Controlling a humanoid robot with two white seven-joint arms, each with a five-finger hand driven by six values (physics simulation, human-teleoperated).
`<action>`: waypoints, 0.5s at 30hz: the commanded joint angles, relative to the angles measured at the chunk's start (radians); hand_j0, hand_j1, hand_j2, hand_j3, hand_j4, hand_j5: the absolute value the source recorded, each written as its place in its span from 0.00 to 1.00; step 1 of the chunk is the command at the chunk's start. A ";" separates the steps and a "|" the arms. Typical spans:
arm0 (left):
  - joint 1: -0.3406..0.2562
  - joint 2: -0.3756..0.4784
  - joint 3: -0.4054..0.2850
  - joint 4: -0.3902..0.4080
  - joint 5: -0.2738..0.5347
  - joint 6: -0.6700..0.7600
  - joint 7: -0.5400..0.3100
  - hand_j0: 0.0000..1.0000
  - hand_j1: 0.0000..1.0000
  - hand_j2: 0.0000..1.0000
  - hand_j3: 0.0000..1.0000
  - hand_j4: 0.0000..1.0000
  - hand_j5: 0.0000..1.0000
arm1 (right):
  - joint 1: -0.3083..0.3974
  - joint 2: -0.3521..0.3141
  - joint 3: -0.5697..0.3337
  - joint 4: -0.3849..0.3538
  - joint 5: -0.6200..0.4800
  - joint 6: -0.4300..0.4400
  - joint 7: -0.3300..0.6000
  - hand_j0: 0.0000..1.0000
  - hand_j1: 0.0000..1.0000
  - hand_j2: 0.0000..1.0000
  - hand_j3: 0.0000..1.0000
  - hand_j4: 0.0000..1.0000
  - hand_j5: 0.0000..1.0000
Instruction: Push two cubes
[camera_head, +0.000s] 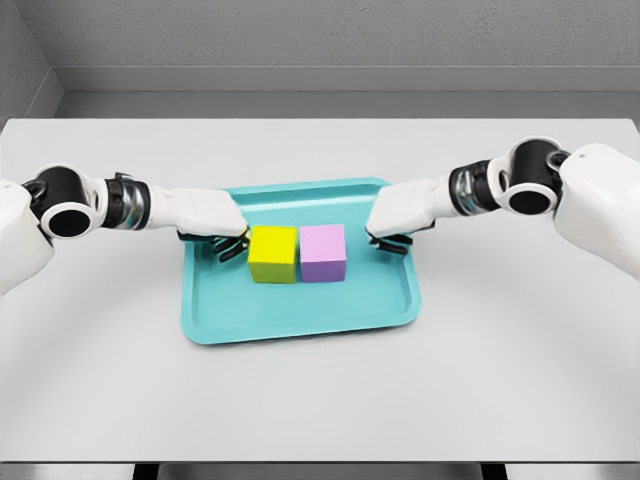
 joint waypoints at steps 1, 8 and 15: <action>0.002 0.000 0.001 0.005 0.018 0.002 0.000 0.14 0.14 0.14 0.14 0.14 0.14 | 0.000 -0.012 -0.009 0.006 -0.004 0.002 0.000 0.00 0.00 0.00 0.00 0.00 0.00; -0.003 0.039 0.001 -0.008 0.081 0.002 0.000 0.14 0.14 0.14 0.14 0.14 0.14 | 0.003 -0.018 -0.013 0.005 -0.005 0.002 0.000 0.00 0.00 0.00 0.00 0.00 0.00; -0.002 0.068 -0.019 -0.058 0.099 0.002 0.000 0.14 0.14 0.14 0.14 0.14 0.14 | 0.011 -0.078 -0.094 0.008 -0.010 0.002 0.000 0.00 0.00 0.00 0.00 0.00 0.00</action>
